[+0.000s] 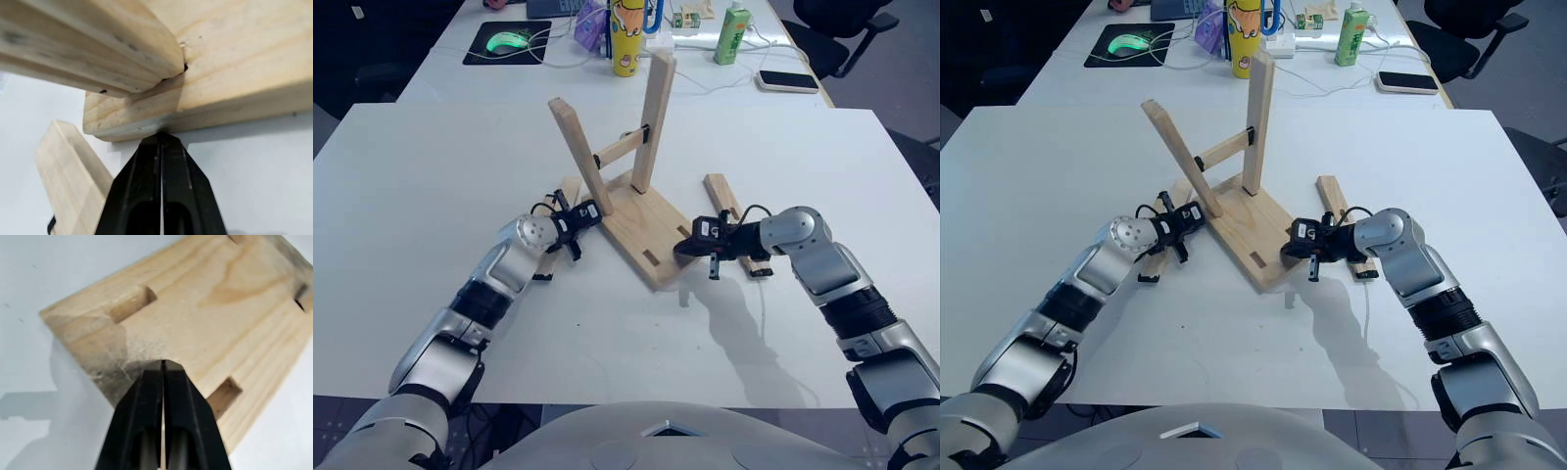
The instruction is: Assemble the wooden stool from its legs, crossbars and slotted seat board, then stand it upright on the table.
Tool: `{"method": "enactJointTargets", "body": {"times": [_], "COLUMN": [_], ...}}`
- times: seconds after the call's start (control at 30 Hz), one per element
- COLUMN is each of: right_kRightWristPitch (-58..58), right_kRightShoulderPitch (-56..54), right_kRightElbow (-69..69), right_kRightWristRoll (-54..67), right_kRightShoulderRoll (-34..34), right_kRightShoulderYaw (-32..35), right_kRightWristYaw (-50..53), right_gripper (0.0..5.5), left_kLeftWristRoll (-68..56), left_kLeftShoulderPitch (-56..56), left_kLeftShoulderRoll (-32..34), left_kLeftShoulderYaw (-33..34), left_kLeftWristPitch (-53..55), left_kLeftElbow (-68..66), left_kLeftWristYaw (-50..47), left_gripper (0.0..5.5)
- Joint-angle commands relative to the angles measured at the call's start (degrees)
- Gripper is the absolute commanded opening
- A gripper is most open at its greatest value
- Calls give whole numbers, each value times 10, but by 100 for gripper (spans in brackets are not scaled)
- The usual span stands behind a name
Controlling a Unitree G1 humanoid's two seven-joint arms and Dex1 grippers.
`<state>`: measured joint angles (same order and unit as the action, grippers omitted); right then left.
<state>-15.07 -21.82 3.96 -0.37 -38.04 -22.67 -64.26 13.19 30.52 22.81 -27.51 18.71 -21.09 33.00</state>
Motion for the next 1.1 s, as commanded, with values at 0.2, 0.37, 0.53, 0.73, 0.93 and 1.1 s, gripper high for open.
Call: {"method": "enactJointTargets", "body": {"times": [0.2,0.37,0.53,0.73,0.93,1.1], "right_kRightWristPitch": [-24,-29,-29,6,-1,-100], "right_kRightShoulderPitch": [50,59,60,60,98,154], "right_kRightElbow": [32,24,-2,-32,-104,-160], "right_kRightWristRoll": [-21,-20,-2,50,124,172], "right_kRightShoulderRoll": [62,68,69,121,165,223], "right_kRightShoulderYaw": [-50,-55,-30,49,124,173], "right_kRightWristYaw": [44,53,68,138,192,301], "right_gripper": [0,0,0,0,0,0], "left_kLeftWristRoll": [-2,2,-7,-44,-77,-114], "left_kLeftShoulderPitch": [40,46,33,-37,-111,-215], "left_kLeftShoulderRoll": [-69,-83,-67,-43,-51,-46], "left_kLeftShoulderYaw": [15,23,52,121,219,331], "left_kLeftWristPitch": [-87,-105,-90,-33,46,111], "left_kLeftElbow": [-140,-164,-102,102,292,365], "left_kLeftWristYaw": [5,9,1,-12,-77,-124], "left_gripper": [3,3,3,3,44,117]}}
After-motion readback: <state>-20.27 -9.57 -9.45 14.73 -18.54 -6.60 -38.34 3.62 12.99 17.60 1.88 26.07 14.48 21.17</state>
